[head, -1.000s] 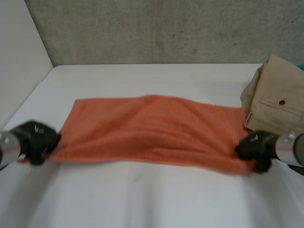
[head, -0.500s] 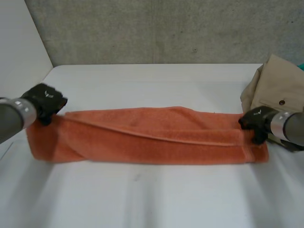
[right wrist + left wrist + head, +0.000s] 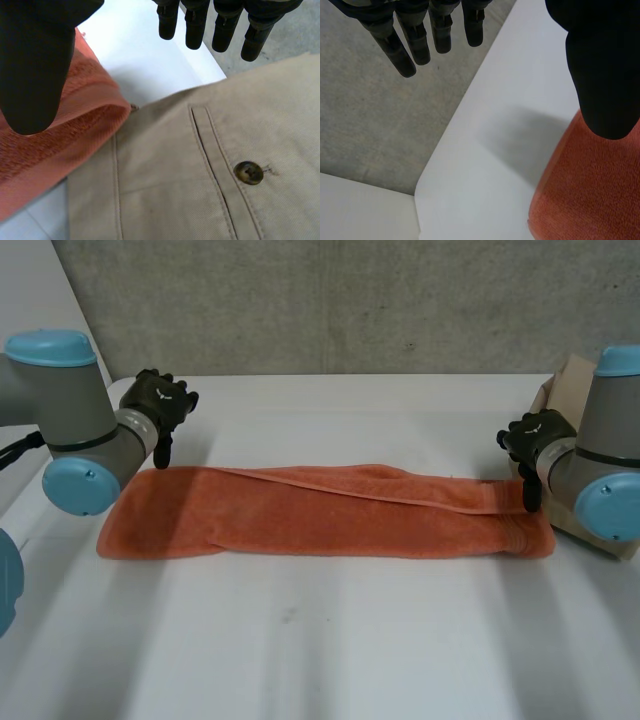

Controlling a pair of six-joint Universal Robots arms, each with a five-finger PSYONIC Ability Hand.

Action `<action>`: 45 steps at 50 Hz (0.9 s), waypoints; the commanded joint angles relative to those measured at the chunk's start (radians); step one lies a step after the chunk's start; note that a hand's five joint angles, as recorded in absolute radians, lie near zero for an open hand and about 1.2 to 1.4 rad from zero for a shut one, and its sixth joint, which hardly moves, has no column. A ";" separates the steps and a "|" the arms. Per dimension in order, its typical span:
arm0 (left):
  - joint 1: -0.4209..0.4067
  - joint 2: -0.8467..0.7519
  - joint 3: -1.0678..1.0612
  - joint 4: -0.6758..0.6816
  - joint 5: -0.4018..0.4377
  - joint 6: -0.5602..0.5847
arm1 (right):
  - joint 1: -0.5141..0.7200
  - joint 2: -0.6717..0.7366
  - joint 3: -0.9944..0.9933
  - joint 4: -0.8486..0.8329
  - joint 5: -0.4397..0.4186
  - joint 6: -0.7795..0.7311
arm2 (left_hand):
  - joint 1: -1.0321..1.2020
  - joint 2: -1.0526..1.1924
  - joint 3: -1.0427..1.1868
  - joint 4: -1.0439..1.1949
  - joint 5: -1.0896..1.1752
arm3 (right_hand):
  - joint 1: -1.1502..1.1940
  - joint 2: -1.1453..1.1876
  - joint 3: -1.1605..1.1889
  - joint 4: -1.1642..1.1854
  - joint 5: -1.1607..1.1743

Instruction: Fold the laundry.

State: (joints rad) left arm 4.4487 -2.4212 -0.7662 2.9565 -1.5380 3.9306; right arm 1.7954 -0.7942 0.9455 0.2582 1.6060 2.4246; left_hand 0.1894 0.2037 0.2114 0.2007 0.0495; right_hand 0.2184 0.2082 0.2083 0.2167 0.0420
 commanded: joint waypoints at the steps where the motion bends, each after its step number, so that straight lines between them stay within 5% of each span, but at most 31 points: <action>1: 0.012 0.059 -0.064 0.033 0.004 -0.054 | 0.010 -0.106 0.116 -0.016 -0.142 0.031 | -0.015 -0.029 -0.037 -0.026 -0.049 | -0.044 -0.034 -0.034 -0.042 -0.042; 6: 0.014 0.071 -0.116 0.062 0.018 -0.079 | 0.019 -0.067 0.141 -0.059 -0.221 0.034 | -0.015 -0.029 -0.037 -0.026 -0.049 | -0.044 -0.034 -0.034 -0.042 -0.042; 16: 0.000 0.068 -0.165 0.082 0.029 -0.085 | 0.010 0.093 0.006 -0.164 -0.118 0.014 | -0.015 -0.029 -0.037 -0.026 -0.049 | -0.044 -0.034 -0.034 -0.042 -0.042; 25: -0.005 0.076 -0.173 0.088 0.015 -0.093 | 0.013 0.256 -0.204 -0.461 -0.003 0.126 | -0.015 -0.029 -0.037 -0.026 -0.049 | -0.044 -0.034 -0.034 -0.042 -0.042; 31: -0.003 0.108 -0.209 0.093 0.013 -0.122 | 0.030 0.222 -0.220 -0.347 0.095 0.136 | -0.015 -0.029 -0.037 -0.026 -0.049 | -0.044 -0.034 -0.034 -0.042 -0.042; 45: -0.022 0.186 -0.297 0.107 0.047 -0.152 | -0.036 -0.121 0.182 0.050 -0.067 0.156 | -0.015 -0.029 -0.037 -0.026 -0.049 | -0.032 -0.022 -0.022 -0.030 -0.030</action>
